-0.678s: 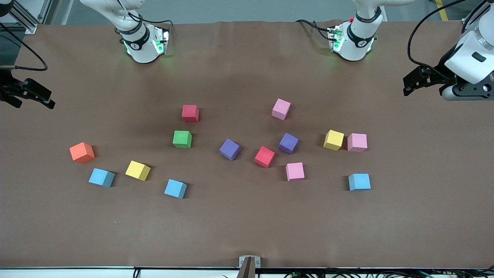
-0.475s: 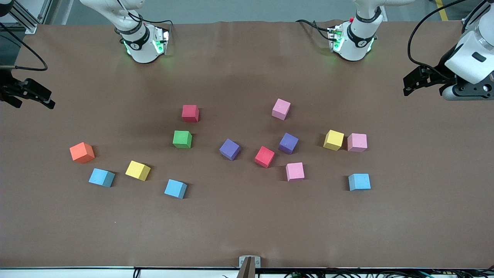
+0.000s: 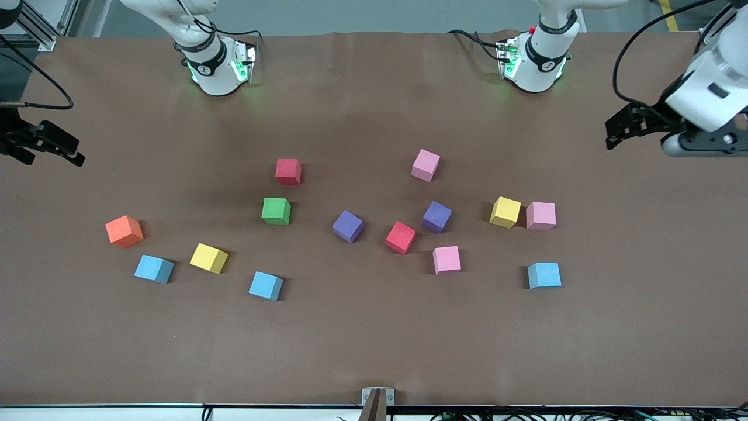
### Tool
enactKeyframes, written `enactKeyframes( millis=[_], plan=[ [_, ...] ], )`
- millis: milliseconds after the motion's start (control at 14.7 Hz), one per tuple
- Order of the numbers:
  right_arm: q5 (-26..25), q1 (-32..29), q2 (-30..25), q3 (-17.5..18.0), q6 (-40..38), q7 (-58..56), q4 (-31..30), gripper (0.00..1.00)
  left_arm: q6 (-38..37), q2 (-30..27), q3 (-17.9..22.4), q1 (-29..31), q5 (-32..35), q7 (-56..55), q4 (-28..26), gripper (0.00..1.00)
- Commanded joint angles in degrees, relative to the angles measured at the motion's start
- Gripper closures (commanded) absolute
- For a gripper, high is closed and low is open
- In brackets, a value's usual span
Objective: Arrange 11 blocks into digit 3
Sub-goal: 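Reach the left gripper to the red cube while the right gripper reaches the purple cube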
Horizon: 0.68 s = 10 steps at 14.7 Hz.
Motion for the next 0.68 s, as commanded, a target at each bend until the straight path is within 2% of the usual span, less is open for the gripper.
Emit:
enactKeyframes(
  millis=[0, 136, 407, 610],
  plan=[
    [-0.64, 0.12, 1.29, 0.20, -0.03, -0.23, 0.69, 0.00, 2.36, 5.18, -2.06, -3.62, 0.00, -4.22, 2.14, 0.00],
    [-0.55, 0.56, 2.17, 0.20, 0.32, -0.23, 0.78, 0.00, 6.76, 8.78, -3.47, -7.65, 0.35, -9.14, 2.05, 0.00],
    [-0.46, 1.18, 3.66, 0.20, 0.41, -0.32, 0.96, 0.00, 15.45, 16.42, -3.56, -15.82, 0.26, -26.70, 1.79, 0.00],
    [-0.11, 2.66, 3.93, 0.20, -0.21, -0.32, 0.08, 0.00, 22.14, 22.84, -3.56, -21.45, 0.26, -33.49, 2.14, 0.00]
  ],
)
